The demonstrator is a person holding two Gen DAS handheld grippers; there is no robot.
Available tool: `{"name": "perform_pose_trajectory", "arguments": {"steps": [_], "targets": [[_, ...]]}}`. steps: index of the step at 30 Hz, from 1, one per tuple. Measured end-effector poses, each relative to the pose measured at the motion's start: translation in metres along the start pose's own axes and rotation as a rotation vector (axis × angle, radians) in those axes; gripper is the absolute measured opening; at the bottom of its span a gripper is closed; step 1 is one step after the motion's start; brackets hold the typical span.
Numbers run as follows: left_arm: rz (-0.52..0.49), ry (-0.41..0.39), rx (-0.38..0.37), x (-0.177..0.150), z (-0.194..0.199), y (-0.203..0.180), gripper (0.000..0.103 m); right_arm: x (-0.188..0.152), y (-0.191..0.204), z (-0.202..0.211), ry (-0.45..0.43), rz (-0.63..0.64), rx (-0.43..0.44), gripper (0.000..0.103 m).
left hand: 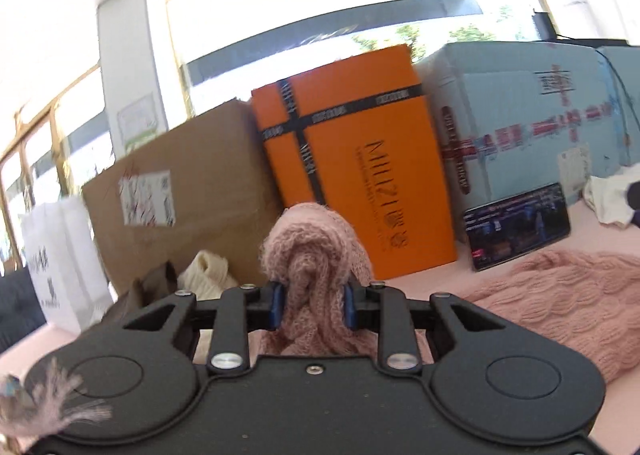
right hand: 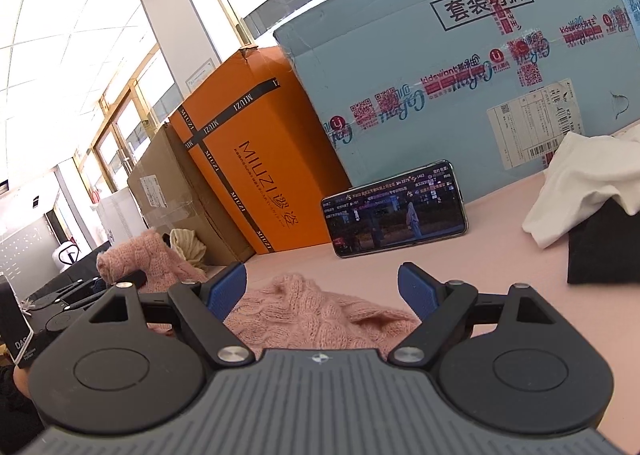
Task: Fold clothes
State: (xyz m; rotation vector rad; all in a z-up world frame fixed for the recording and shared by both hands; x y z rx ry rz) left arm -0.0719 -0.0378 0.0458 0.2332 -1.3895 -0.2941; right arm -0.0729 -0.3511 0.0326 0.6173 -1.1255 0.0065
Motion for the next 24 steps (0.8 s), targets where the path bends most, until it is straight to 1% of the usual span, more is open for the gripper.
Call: {"name": "perform_pose_trajectory", "arguments": {"steps": [3, 5, 6, 7, 10, 11, 12, 13, 14, 15, 17, 19, 20, 21, 22, 24], "targets": [[-0.136, -0.087, -0.078, 0.008, 0.021, -0.041, 0.032, -0.001, 0.001, 0.003, -0.006, -0.011, 0.015, 0.082], [-0.212, -0.114, -0.16, 0.008, 0.032, -0.066, 0.032, -0.001, 0.001, 0.005, -0.011, -0.02, 0.03, 0.082], [-0.249, -0.12, -0.208, 0.007, 0.037, -0.078, 0.035, -0.001, 0.0, 0.006, -0.013, -0.029, 0.041, 0.082], [-0.278, -0.12, -0.257, 0.006, 0.041, -0.088, 0.035, -0.001, -0.001, 0.007, -0.013, -0.043, 0.053, 0.082], [-0.283, -0.036, -0.426, 0.004, 0.039, -0.104, 0.039, -0.002, -0.005, 0.011, -0.019, -0.073, 0.074, 0.082], [-0.261, 0.006, -0.487, 0.003, 0.034, -0.104, 0.045, -0.002, -0.005, 0.011, -0.021, -0.079, 0.08, 0.083], [-0.234, 0.046, -0.548, 0.003, 0.029, -0.103, 0.057, -0.002, -0.006, 0.012, -0.02, -0.083, 0.09, 0.083], [-0.189, 0.076, -0.612, 0.004, 0.023, -0.1, 0.062, -0.003, -0.005, 0.013, -0.019, -0.086, 0.1, 0.083], [-0.142, 0.1, -0.675, 0.005, 0.018, -0.096, 0.073, -0.003, -0.005, 0.013, -0.015, -0.087, 0.11, 0.083], [-0.091, 0.108, -0.734, 0.006, 0.014, -0.089, 0.082, -0.003, -0.005, 0.013, -0.011, -0.088, 0.12, 0.083], [0.01, 0.119, -0.861, 0.009, 0.006, -0.075, 0.091, -0.004, -0.003, 0.012, 0.014, -0.09, 0.153, 0.083], [0.11, 0.106, -0.993, 0.013, -0.001, -0.056, 0.093, -0.003, -0.001, 0.01, 0.053, -0.1, 0.201, 0.083], [0.173, 0.091, -1.028, 0.015, -0.006, -0.043, 0.095, -0.003, -0.001, 0.008, 0.08, -0.116, 0.227, 0.083], [0.236, 0.075, -1.062, 0.017, -0.01, -0.031, 0.1, -0.002, -0.001, 0.006, 0.107, -0.132, 0.253, 0.083], [0.304, 0.063, -1.08, 0.018, -0.016, -0.017, 0.103, -0.003, 0.0, 0.004, 0.138, -0.155, 0.262, 0.083], [0.477, 0.073, -1.007, 0.011, -0.035, 0.014, 0.103, -0.004, 0.0, -0.003, 0.197, -0.223, 0.272, 0.084]]}}
Point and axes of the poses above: each gripper's, at about its wrist camera, not at the fingertips, and z roughly against the way its jaws point, y to its left, x to its top, the point moved 2 cm from there along -z, roughly the way its jaws point, and after that the axes turned 4 degrees about y, right-handed, at the moved point
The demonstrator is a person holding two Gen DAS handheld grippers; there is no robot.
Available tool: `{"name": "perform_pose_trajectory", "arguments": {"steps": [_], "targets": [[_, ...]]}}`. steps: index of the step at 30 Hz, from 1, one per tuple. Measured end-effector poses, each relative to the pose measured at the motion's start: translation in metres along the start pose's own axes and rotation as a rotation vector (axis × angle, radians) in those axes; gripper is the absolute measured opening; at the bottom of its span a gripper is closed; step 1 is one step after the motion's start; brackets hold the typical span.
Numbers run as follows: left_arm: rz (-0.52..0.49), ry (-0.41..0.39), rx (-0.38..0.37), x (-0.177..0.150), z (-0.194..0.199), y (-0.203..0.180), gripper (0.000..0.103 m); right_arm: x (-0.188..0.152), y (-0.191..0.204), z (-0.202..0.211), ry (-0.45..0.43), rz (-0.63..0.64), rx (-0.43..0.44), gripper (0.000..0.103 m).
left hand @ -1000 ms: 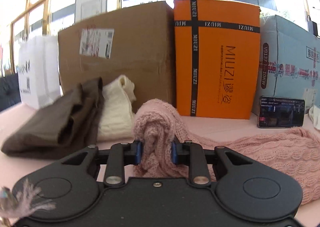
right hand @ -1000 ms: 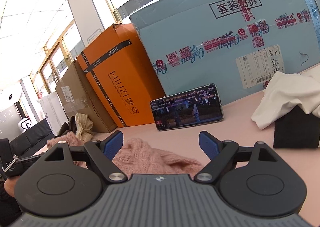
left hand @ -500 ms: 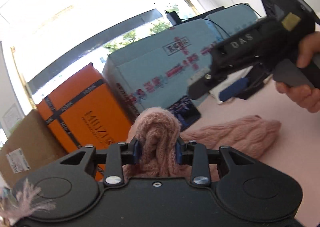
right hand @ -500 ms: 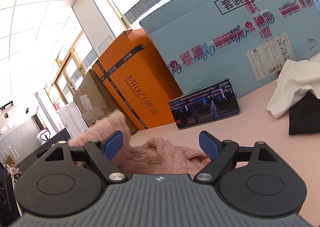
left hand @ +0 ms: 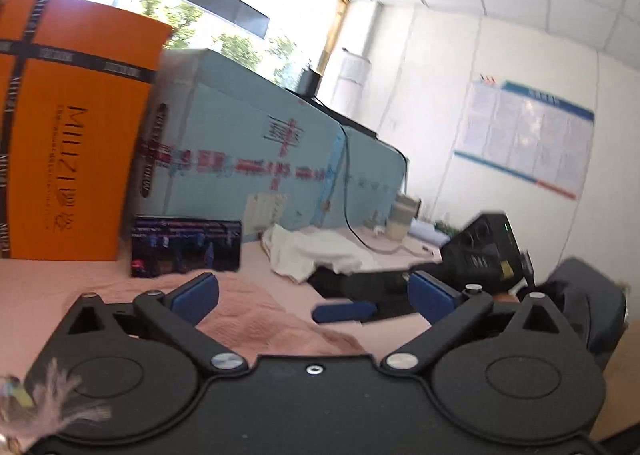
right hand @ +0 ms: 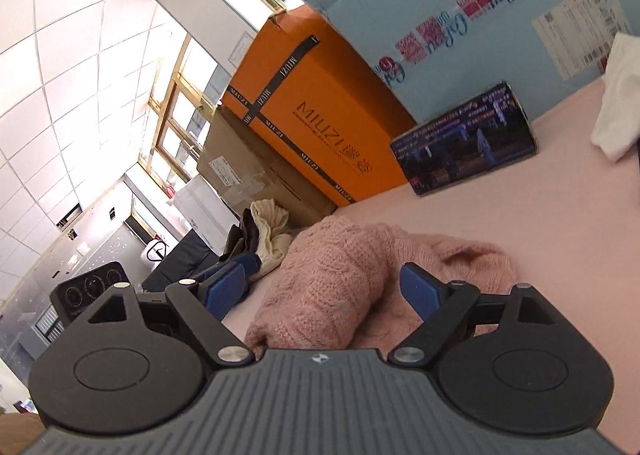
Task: Fold clothes
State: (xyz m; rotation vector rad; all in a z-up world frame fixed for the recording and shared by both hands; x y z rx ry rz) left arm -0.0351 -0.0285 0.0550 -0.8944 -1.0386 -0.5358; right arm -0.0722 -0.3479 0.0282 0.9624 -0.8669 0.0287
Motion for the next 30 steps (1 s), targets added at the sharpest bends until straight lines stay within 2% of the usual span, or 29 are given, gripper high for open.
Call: {"name": "perform_pose_trajectory", "arguments": {"steps": [1, 3, 5, 6, 7, 9, 10, 12, 13, 14, 17, 19, 21, 27, 30], "targets": [[0.073, -0.038, 0.04, 0.003, 0.007, 0.016, 0.103, 0.0, -0.001, -0.004, 0.015, -0.034, 0.019, 0.084], [0.225, -0.066, 0.2, -0.001, 0.014, 0.045, 0.103, 0.0, -0.001, -0.015, 0.048, -0.081, 0.026, 0.084], [0.358, -0.039, 0.358, -0.009, 0.015, 0.071, 0.103, 0.002, 0.001, -0.027, 0.077, -0.094, -0.021, 0.084], [0.399, -0.008, 0.391, -0.013, 0.013, 0.077, 0.103, 0.004, 0.003, -0.036, 0.099, -0.097, -0.059, 0.084], [0.428, 0.021, 0.388, -0.016, 0.009, 0.081, 0.103, 0.003, 0.006, -0.042, 0.12, -0.097, -0.066, 0.084], [0.433, 0.076, 0.345, -0.02, -0.001, 0.082, 0.103, 0.002, 0.015, -0.056, 0.163, -0.075, -0.078, 0.076], [0.422, 0.103, 0.329, -0.022, -0.005, 0.079, 0.103, 0.0, 0.021, -0.063, 0.184, -0.051, -0.087, 0.066], [0.38, 0.123, 0.324, -0.023, -0.01, 0.071, 0.103, -0.003, 0.032, -0.074, 0.209, 0.011, -0.127, 0.039], [0.366, 0.123, 0.32, -0.023, -0.01, 0.069, 0.103, -0.004, 0.037, -0.079, 0.217, 0.043, -0.142, 0.019], [0.37, 0.107, 0.306, -0.022, -0.009, 0.069, 0.103, -0.003, 0.042, -0.081, 0.208, 0.066, -0.15, 0.018], [0.389, 0.059, 0.263, -0.02, -0.003, 0.072, 0.103, 0.009, 0.065, -0.065, 0.059, 0.197, -0.169, 0.016], [0.396, 0.05, 0.252, -0.019, -0.001, 0.072, 0.103, 0.014, 0.081, -0.053, -0.026, 0.302, -0.195, 0.016], [0.39, 0.058, 0.243, -0.019, -0.002, 0.07, 0.103, 0.017, 0.088, -0.039, -0.078, 0.331, -0.225, 0.016], [0.267, 0.143, 0.225, -0.022, -0.02, 0.047, 0.103, -0.003, 0.065, 0.004, -0.191, 0.233, -0.34, 0.016], [0.187, 0.157, 0.217, -0.025, -0.029, 0.033, 0.103, -0.013, 0.045, 0.029, -0.233, 0.107, -0.348, 0.016]]}}
Point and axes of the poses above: each gripper's, at about its wrist camera, not at the fingertips, and z roughly against the way its jaws point, y to its left, x to its top, the point moved 2 cm from there along -z, roughly the way its jaws point, and after that the axes turned 4 degrees about y, right-handed, at the moved point
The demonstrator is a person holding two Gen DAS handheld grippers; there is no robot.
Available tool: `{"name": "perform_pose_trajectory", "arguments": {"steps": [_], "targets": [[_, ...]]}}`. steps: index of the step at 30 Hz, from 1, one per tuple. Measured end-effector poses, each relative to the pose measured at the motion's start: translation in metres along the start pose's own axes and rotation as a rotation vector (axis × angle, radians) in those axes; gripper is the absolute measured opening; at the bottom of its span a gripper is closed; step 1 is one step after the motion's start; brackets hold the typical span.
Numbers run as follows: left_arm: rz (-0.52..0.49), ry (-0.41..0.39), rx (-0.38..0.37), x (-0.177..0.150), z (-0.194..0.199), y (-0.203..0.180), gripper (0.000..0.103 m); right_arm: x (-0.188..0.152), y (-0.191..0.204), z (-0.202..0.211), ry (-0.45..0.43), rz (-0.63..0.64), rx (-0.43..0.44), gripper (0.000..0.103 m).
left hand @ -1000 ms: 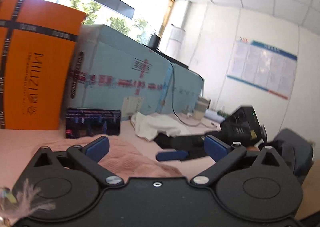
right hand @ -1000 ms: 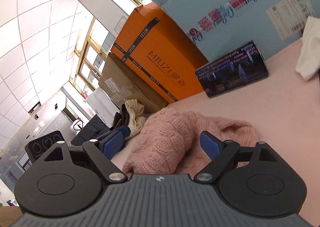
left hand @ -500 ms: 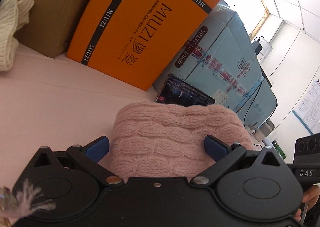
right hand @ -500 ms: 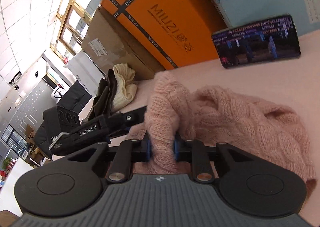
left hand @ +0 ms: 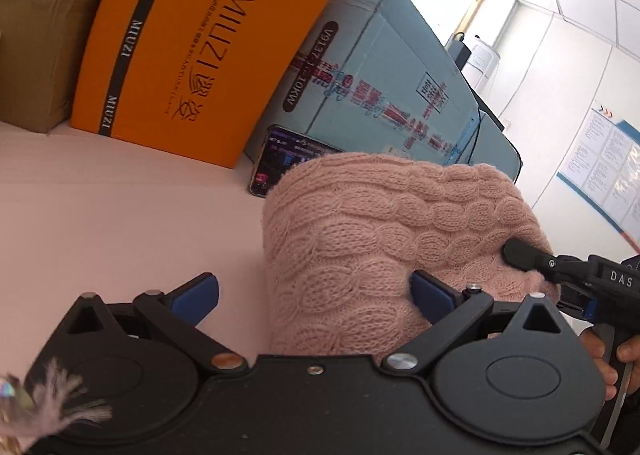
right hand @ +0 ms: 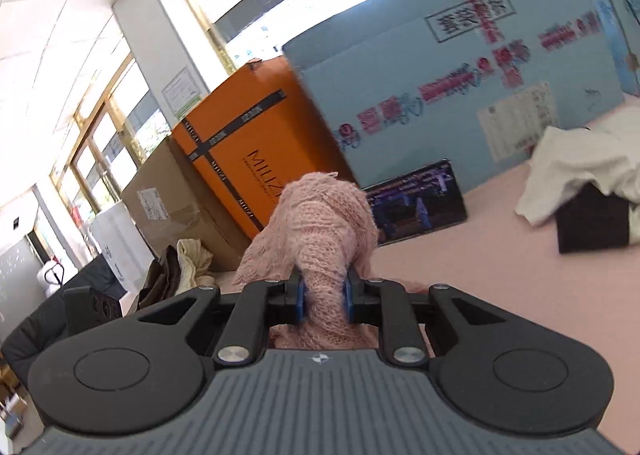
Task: Fold clothes
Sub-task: 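Grasp the folded sweater bundle with both grippers and lift it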
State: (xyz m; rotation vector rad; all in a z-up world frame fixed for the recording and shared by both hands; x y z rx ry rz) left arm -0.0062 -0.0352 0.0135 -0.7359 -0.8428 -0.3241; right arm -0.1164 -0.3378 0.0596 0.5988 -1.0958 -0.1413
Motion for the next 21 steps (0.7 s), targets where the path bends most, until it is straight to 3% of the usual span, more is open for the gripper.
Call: {"name": "perform_pose_trajectory", "arguments": {"steps": [2, 5, 9, 13, 15, 18, 21], "targets": [[-0.03, -0.013, 0.017, 0.001, -0.003, -0.008, 0.103, -0.006, -0.011, 0.006, -0.002, -0.025, -0.031, 0.016], [-0.048, -0.057, 0.07, 0.007, -0.004, -0.013, 0.103, -0.02, -0.031, -0.006, 0.071, -0.064, -0.115, 0.016], [-0.089, -0.059, 0.194, 0.021, -0.017, -0.014, 0.103, -0.03, -0.05, -0.012, 0.096, -0.139, -0.106, 0.018], [-0.095, 0.015, 0.255, 0.021, -0.041, -0.003, 0.103, -0.029, -0.044, -0.013, 0.104, -0.099, -0.121, 0.031], [-0.092, 0.059, 0.276, 0.019, -0.054, 0.004, 0.103, -0.033, -0.042, -0.016, 0.119, -0.055, -0.152, 0.031], [-0.093, 0.072, 0.28, 0.019, -0.057, 0.007, 0.103, -0.04, -0.045, -0.021, 0.139, -0.053, -0.164, 0.033], [-0.03, 0.045, 0.224, 0.019, -0.047, 0.012, 0.103, -0.039, -0.047, -0.021, 0.129, -0.069, -0.156, 0.037]]}}
Point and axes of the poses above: each gripper's, at about its wrist camera, not at the fingertips, and z roughly against the way its jaws point, y to its left, x to its top, the point moved 2 cm from there along -z, roughly the way its jaws point, and after that the axes turned 4 degrees about y, right-handed, at the moved point
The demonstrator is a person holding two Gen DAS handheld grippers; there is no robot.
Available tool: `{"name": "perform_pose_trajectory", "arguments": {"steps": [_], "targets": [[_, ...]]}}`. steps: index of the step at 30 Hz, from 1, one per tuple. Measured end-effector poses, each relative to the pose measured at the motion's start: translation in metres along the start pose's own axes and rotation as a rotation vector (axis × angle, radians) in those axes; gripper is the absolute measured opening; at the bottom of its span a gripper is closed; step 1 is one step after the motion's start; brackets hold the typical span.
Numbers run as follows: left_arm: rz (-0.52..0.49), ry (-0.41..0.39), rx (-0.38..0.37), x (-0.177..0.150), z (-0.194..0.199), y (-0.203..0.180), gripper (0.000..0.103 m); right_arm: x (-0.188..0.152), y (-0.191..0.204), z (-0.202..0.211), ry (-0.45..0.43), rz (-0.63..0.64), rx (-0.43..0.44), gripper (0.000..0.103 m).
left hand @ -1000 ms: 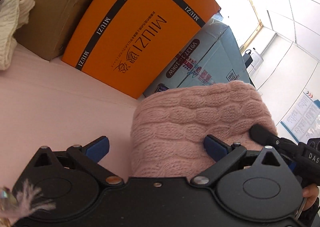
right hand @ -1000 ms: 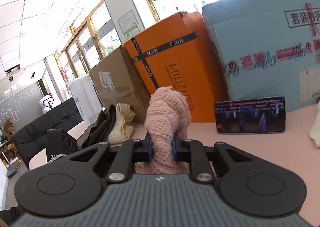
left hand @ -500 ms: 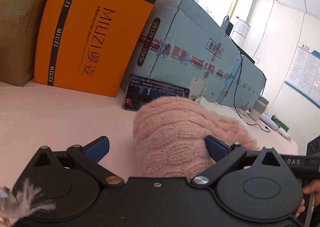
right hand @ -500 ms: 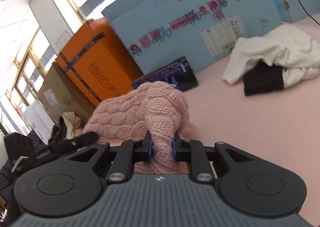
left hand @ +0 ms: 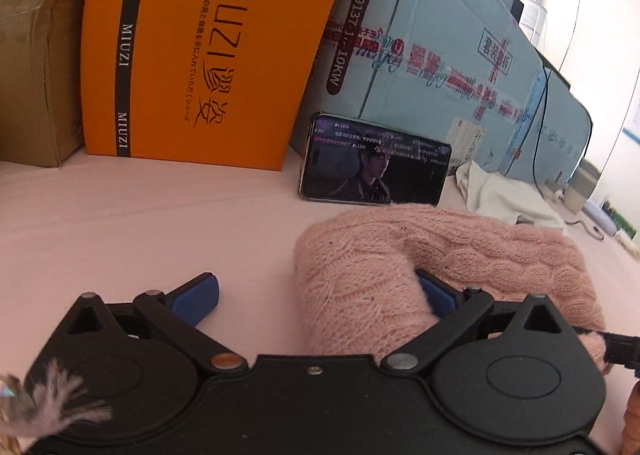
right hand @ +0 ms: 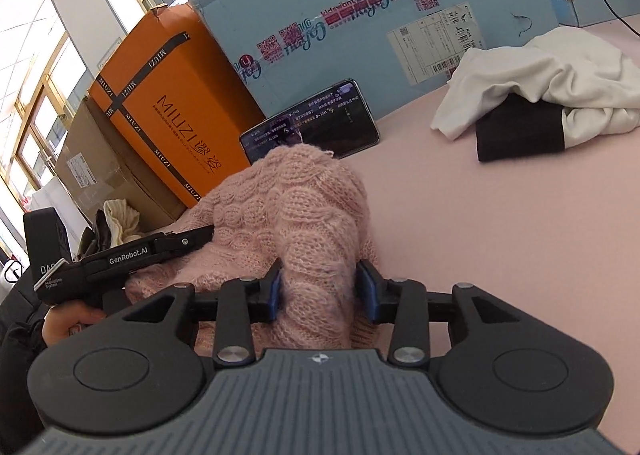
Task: Fold clothes
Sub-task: 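Grasp the folded sweater bundle with both grippers and lift it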
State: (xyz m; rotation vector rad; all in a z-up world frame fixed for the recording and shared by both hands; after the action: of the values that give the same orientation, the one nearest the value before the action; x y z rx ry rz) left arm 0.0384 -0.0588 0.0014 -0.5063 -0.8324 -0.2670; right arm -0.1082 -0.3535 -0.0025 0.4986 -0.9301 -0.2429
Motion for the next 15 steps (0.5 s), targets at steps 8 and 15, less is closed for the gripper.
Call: {"name": "perform_pose_trajectory", "arguments": {"steps": [8, 15], "targets": [[0.167, -0.039, -0.176, -0.005, 0.042, 0.008, 0.103, 0.004, -0.017, 0.014, -0.06, -0.152, 0.038, 0.089], [0.053, 0.053, -0.165, -0.026, 0.031, -0.022, 0.103, -0.002, -0.004, -0.005, -0.008, -0.132, 0.05, 0.09]]}}
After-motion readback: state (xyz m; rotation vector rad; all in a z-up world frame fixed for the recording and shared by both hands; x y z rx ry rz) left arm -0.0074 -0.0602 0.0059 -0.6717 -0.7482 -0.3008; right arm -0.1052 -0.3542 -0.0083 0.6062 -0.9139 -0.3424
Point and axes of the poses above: each gripper's, at about its wrist camera, not at the fingertips, and z roughly against the way its jaws point, y to its left, x to its top, the point moved 2 cm from there along -z, roughly the way its jaws point, and after that the axes turned 4 degrees about y, right-handed, at the moved point
